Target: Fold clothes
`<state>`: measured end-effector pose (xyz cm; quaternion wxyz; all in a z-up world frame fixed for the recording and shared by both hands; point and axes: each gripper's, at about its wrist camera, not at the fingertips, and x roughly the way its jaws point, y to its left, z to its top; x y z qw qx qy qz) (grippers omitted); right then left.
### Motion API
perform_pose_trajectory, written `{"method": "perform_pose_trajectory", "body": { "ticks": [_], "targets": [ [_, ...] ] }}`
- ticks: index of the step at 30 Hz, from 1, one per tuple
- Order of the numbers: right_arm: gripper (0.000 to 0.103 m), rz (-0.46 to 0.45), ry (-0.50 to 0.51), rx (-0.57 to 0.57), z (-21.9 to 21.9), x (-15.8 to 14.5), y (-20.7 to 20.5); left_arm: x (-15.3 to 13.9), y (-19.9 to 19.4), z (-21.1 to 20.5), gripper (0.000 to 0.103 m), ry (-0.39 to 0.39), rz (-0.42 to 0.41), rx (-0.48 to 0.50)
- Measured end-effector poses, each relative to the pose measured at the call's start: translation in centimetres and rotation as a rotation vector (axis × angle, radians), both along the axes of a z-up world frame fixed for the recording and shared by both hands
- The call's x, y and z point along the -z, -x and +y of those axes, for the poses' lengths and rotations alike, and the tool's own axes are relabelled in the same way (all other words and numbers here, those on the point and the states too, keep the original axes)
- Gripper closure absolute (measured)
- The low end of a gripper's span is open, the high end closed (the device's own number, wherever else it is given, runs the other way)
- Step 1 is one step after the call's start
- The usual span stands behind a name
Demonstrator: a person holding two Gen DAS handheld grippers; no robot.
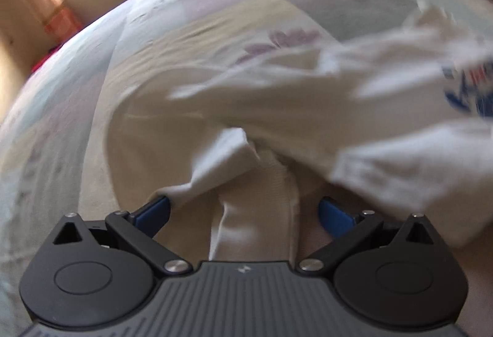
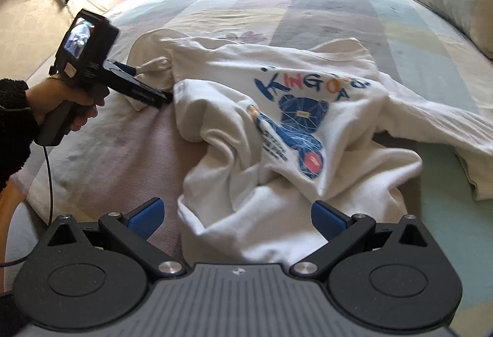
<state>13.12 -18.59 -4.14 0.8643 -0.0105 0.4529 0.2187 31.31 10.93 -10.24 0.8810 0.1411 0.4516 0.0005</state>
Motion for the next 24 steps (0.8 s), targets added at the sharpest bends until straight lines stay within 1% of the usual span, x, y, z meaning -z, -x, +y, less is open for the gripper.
{"method": "perform_pose_trajectory", "body": {
  "ticks": [2,5,9,19,21,24],
  "targets": [
    [0.0,0.003,0.003,0.007,-0.2,0.2,0.0,-0.3,0.1,1.5,0.0,-0.006,-0.008,-0.067],
    [0.0,0.007,0.005,0.0,0.0,0.4,-0.1,-1.0,0.9,4.0,0.0,-0.014,-0.016,-0.116],
    [0.0,0.015,0.009,-0.013,0.3,0.8,-0.3,-2.0,2.6,7.5,0.0,-0.086,-0.027,-0.169],
    [0.0,0.022,0.01,-0.016,0.5,1.1,-0.6,-5.0,4.3,8.3,0.001,-0.06,-0.034,-0.074],
    [0.0,0.018,0.012,-0.021,0.7,1.0,-0.6,-5.2,4.0,6.8,0.001,-0.045,-0.036,-0.014],
    [0.0,0.012,0.014,-0.028,0.9,0.7,-0.5,-4.5,2.8,3.5,0.001,-0.055,-0.031,0.078]
  ]
}}
